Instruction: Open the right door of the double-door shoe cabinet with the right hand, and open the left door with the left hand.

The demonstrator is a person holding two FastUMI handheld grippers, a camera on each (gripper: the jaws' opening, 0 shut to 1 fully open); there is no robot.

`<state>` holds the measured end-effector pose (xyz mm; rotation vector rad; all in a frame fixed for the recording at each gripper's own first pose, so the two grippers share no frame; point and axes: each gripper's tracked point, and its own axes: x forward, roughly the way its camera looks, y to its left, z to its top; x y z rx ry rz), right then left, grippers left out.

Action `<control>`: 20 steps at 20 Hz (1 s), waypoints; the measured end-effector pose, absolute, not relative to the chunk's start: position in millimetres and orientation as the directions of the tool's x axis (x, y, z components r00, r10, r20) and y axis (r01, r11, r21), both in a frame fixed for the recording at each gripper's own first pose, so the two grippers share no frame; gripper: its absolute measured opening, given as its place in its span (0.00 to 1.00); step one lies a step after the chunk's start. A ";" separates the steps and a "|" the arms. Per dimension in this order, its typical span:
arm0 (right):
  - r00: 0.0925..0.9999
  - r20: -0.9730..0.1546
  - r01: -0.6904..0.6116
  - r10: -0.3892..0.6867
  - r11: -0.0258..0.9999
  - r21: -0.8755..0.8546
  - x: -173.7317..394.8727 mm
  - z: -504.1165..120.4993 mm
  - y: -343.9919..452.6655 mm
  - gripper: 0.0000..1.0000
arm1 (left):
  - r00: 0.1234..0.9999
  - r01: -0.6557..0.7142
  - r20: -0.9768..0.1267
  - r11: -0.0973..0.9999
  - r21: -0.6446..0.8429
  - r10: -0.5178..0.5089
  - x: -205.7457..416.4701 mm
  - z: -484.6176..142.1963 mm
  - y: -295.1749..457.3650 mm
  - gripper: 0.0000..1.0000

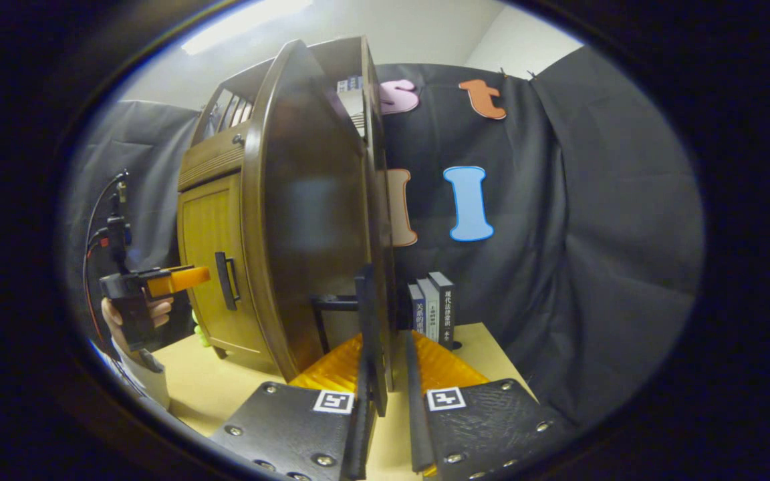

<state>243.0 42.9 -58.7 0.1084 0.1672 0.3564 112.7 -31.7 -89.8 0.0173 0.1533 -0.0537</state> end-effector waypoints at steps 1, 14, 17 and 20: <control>0.922 -0.141 -0.344 0.361 0.930 0.131 245.6 -60.4 43.1 0.25 | 0.987 0.043 -0.158 0.999 0.021 -0.040 119.4 -95.2 -30.2 0.92; 0.940 -0.047 -0.335 0.338 0.940 0.067 205.9 -36.3 14.5 0.22 | 0.993 0.030 -0.113 0.999 0.042 -0.025 174.1 -128.0 -20.4 0.92; 0.950 -0.004 -0.313 0.313 0.949 0.028 178.8 -22.0 4.4 0.54 | 0.995 0.006 -0.098 0.999 0.054 0.000 179.2 -125.6 -16.5 0.88; 0.966 0.070 -0.251 0.248 0.967 0.041 151.7 -4.7 -6.3 0.73 | 0.996 -0.040 -0.083 0.997 0.063 0.046 185.7 -124.3 -8.7 0.65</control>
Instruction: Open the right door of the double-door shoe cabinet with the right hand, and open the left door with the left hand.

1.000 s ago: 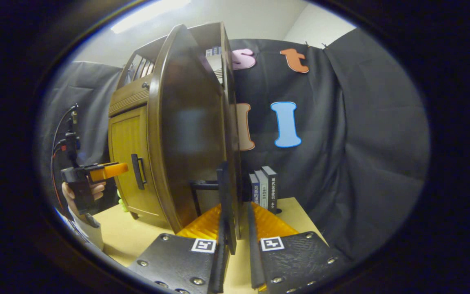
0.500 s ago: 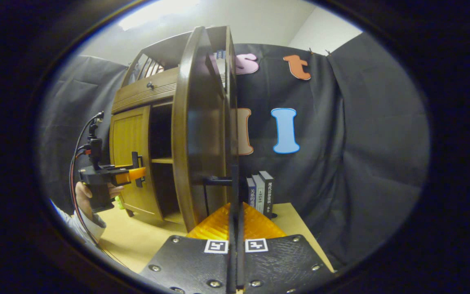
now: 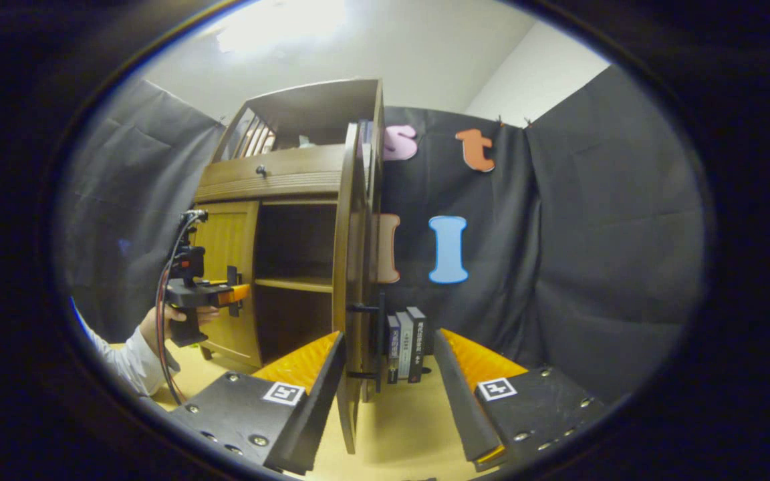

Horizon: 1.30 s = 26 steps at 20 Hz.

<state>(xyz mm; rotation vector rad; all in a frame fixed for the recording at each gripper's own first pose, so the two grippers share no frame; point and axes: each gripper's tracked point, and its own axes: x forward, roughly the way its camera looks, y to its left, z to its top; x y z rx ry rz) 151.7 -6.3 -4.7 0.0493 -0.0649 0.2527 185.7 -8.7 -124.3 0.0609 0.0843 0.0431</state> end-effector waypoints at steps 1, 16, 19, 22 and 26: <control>0.972 0.097 -0.222 0.215 0.973 0.060 142.1 -0.5 -10.3 0.73 | 0.995 -0.058 -0.078 0.996 0.072 0.064 186.6 -124.4 -5.4 0.59; 0.995 0.098 -0.012 0.004 0.996 0.084 73.2 -36.4 -2.4 0.96 | 0.987 0.019 -0.158 0.998 0.067 -0.008 181.7 -128.3 -1.2 0.31; 0.991 0.125 -0.051 0.039 0.994 0.092 64.7 -36.2 17.1 0.99 | 0.986 0.051 -0.162 0.998 0.040 -0.044 166.0 -125.1 -2.3 0.32; 0.989 0.118 -0.095 0.087 0.993 0.065 61.6 -38.5 34.8 0.96 | 0.984 0.075 -0.166 0.997 0.015 -0.071 147.9 -121.6 -1.8 0.32; 0.990 0.103 -0.101 0.098 0.995 0.019 60.7 -42.5 48.4 0.96 | 0.983 0.078 -0.168 0.997 0.004 -0.076 124.2 -115.8 -1.7 0.32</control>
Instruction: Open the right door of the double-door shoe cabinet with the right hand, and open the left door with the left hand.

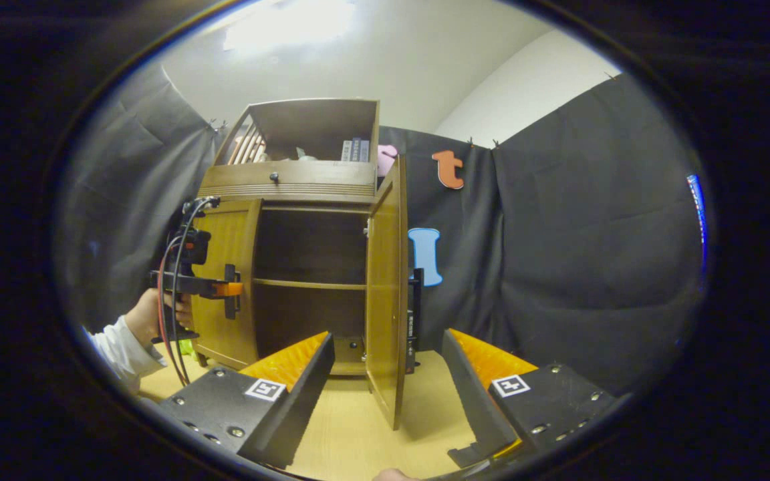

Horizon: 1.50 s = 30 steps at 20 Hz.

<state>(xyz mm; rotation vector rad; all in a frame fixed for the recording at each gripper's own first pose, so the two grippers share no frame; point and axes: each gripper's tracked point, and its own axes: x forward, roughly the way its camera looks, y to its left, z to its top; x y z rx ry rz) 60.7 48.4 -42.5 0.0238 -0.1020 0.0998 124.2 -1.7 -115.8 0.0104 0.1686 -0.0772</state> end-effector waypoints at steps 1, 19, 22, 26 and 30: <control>0.990 0.098 -0.101 0.100 0.995 0.007 61.1 -43.3 52.3 0.96 | 0.982 0.079 -0.173 0.997 0.004 -0.077 120.0 -114.3 -2.0 0.32; 0.995 0.094 -0.014 0.015 1.000 -0.011 76.6 -50.9 36.1 0.96 | 0.982 0.146 -0.129 0.987 0.062 -0.137 17.3 -94.3 37.1 0.31; 0.996 0.087 -0.022 0.024 0.999 -0.023 77.4 -53.6 41.8 0.96 | 0.981 0.144 -0.137 0.988 0.064 -0.134 3.1 -91.9 47.5 0.32; 0.996 0.085 -0.018 0.020 1.000 -0.024 78.2 -53.9 41.8 0.96 | 0.981 0.134 -0.151 0.989 0.063 -0.124 -12.3 -89.7 62.2 0.32; 0.997 0.073 -0.009 0.012 0.999 -0.032 78.5 -58.4 37.1 0.96 | 0.981 0.117 -0.163 0.991 0.064 -0.106 -28.2 -88.4 78.4 0.31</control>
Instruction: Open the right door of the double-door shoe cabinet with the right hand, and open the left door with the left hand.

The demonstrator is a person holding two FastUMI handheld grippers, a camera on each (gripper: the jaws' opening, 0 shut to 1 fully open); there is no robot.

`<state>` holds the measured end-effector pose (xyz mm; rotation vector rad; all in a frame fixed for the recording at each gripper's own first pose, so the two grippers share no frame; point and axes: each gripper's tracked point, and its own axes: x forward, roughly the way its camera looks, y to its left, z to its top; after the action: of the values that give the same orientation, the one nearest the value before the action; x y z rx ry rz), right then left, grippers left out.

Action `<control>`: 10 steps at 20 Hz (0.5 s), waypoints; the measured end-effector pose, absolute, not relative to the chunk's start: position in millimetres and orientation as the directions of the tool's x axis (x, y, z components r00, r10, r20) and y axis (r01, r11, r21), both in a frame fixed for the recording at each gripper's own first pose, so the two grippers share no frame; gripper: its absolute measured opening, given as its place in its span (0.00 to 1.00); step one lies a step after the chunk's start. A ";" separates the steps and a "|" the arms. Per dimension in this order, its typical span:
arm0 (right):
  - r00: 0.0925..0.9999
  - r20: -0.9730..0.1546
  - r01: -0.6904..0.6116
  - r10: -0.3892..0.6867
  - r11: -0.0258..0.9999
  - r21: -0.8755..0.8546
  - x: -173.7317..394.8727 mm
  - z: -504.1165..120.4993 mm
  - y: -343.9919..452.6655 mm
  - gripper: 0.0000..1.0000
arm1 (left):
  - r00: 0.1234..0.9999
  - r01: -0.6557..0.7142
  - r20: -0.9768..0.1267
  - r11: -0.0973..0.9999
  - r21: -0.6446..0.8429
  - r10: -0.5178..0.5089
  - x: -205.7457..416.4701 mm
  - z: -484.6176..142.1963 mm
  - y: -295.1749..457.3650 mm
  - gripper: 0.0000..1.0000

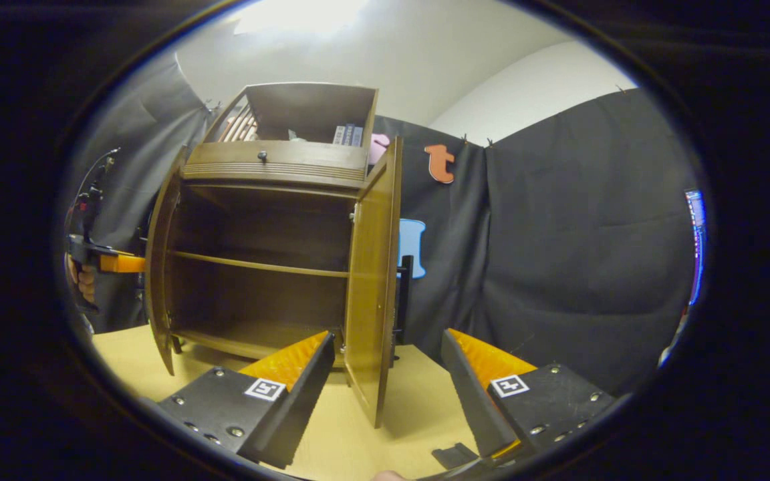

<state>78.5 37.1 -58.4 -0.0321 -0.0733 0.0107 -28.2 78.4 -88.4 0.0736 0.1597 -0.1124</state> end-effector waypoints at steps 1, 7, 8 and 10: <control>0.997 0.074 -0.005 0.007 0.999 -0.032 77.9 -57.6 34.9 0.96 | 0.981 0.113 -0.168 0.992 0.064 -0.101 -31.5 -88.9 83.0 0.31; 0.997 0.077 0.008 -0.008 1.000 0.005 78.7 -57.3 29.3 0.96 | 0.985 0.063 -0.167 0.993 0.095 -0.046 -53.9 -84.6 118.7 0.28; 0.997 0.077 0.006 -0.007 1.000 0.003 78.4 -58.5 29.8 0.96 | 0.986 0.048 -0.164 0.993 0.103 -0.031 -57.7 -84.1 126.6 0.27; 0.997 0.075 0.002 -0.002 1.000 -0.002 80.1 -59.0 33.2 0.96 | 0.987 0.016 -0.160 0.993 0.114 0.003 -64.2 -86.7 143.2 0.26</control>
<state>80.1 33.2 -59.0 -0.0024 -0.0752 -0.0019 -64.2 143.2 -86.7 0.1156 0.1610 -0.0066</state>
